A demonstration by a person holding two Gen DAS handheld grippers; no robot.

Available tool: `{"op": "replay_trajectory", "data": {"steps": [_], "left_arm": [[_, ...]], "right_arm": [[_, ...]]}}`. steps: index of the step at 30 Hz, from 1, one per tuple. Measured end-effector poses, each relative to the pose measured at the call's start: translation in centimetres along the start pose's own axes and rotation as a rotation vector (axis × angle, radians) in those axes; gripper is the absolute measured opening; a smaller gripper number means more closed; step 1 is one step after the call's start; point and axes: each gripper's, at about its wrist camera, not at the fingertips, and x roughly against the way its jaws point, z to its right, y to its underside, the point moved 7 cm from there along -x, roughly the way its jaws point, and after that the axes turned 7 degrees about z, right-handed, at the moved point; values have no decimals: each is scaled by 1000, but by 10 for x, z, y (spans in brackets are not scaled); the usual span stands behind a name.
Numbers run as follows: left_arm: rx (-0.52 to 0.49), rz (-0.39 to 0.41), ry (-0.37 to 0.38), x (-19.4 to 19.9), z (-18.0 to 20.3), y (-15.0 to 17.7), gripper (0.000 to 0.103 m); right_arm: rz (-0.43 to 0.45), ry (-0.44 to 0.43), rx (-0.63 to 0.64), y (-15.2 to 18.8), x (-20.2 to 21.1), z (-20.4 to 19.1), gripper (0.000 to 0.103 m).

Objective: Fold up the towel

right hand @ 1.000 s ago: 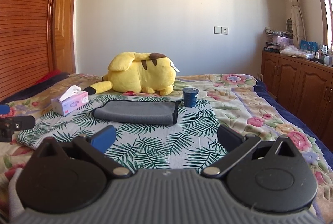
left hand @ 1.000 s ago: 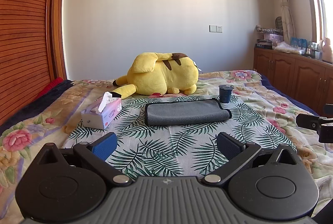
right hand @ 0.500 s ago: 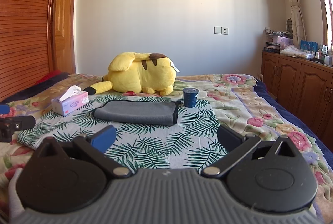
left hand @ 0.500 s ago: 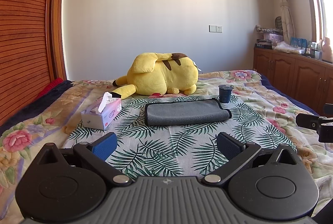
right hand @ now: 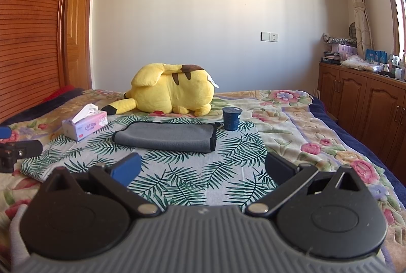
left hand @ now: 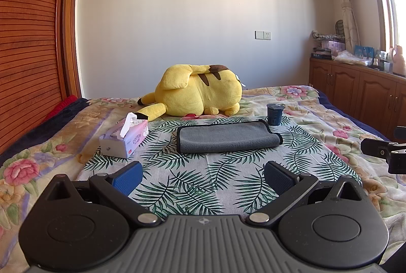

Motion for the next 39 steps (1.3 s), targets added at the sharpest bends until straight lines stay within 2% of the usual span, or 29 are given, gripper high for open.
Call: {"op": "replay_trajectory", "data": {"steps": [39], "left_arm": [[-9, -3, 4, 0, -2, 0, 87]], "right_arm": [[0, 0, 0, 0, 0, 0, 103]]}}
